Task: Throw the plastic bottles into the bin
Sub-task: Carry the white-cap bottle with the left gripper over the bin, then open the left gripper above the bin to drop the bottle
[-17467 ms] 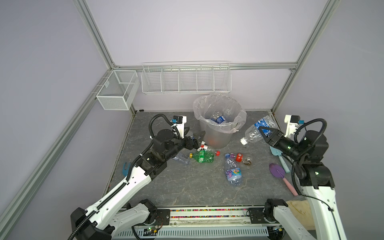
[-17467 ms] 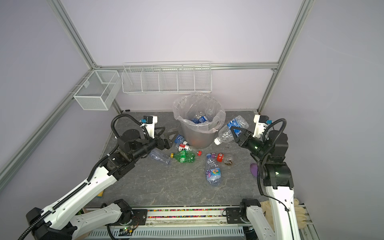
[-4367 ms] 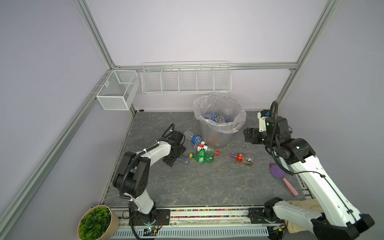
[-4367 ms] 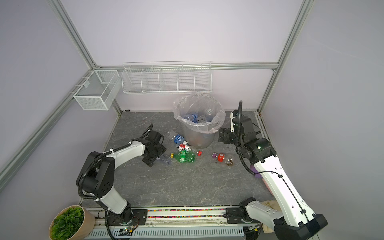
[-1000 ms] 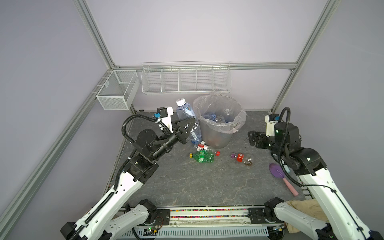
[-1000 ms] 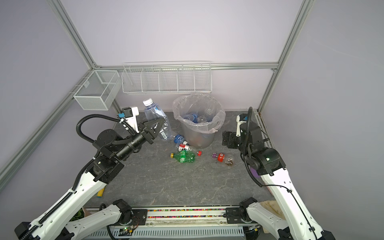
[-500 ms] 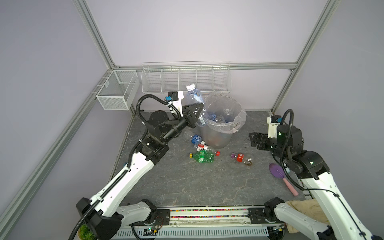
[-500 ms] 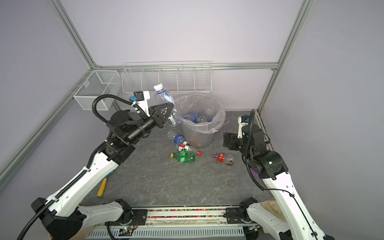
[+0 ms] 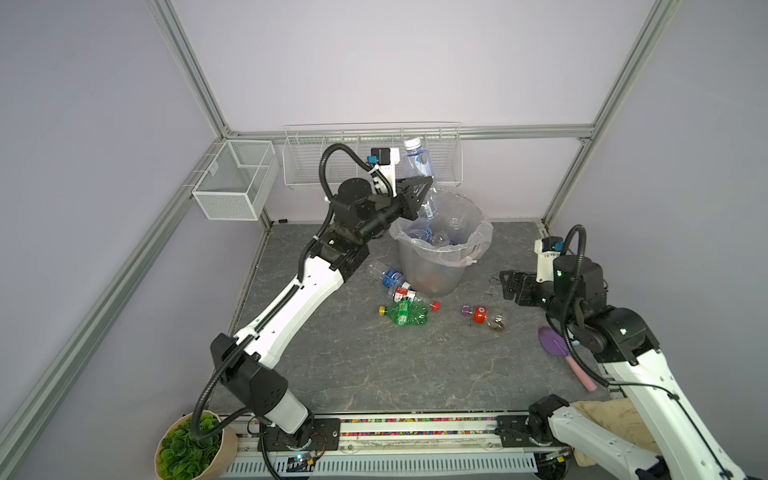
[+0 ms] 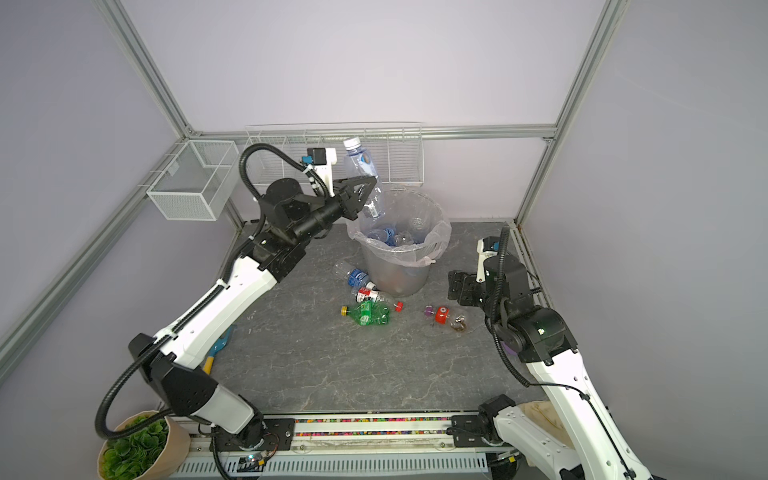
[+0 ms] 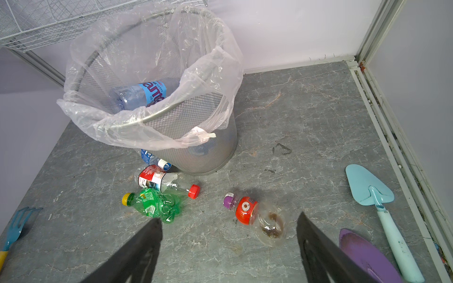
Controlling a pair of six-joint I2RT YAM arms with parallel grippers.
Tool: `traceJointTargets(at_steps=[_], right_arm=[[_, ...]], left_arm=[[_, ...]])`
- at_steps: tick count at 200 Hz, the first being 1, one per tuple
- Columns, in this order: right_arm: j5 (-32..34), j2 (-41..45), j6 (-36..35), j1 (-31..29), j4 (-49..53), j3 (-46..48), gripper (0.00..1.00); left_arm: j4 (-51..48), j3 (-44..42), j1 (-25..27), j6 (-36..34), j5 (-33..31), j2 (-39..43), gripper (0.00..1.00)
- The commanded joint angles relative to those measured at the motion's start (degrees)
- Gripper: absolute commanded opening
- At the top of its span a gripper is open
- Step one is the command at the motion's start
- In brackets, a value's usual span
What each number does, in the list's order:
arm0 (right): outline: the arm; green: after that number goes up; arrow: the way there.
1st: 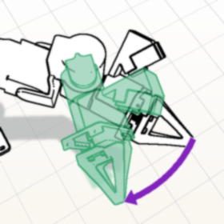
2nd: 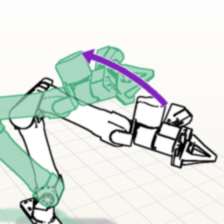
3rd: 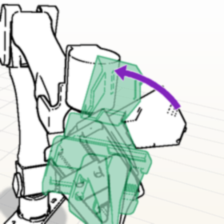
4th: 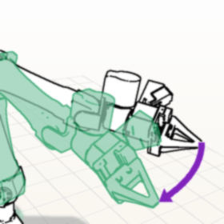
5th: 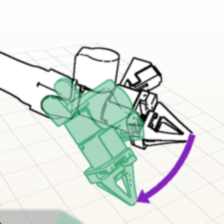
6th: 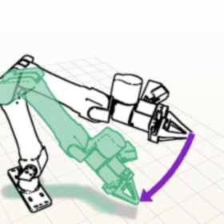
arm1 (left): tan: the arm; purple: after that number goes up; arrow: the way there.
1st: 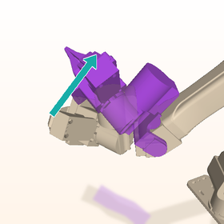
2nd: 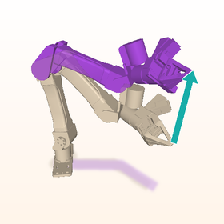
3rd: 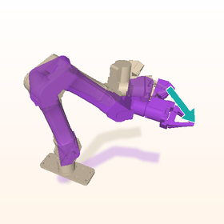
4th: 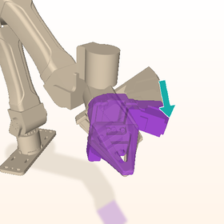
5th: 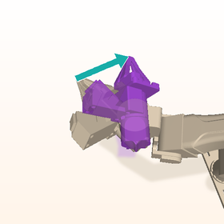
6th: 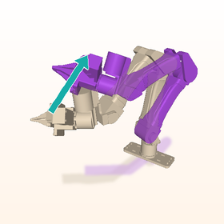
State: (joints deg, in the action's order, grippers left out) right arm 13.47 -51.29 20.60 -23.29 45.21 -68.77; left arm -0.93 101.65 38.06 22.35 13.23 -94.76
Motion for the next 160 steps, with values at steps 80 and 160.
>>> traceJointTargets(at_steps=[80, 160], right_arm=[[0.38, 0.86, 0.65, 0.46, 1.37, 0.00, 0.88], [-0.29, -5.75, 4.47, 1.56, 5.38, -2.39, 0.88]], left_arm=[[-17.79, 5.63, 5.82, -10.91, -15.87, 1.14, 0.99], [-6.83, -13.01, 6.53, -7.10, -14.11, 17.87, 0.99]])
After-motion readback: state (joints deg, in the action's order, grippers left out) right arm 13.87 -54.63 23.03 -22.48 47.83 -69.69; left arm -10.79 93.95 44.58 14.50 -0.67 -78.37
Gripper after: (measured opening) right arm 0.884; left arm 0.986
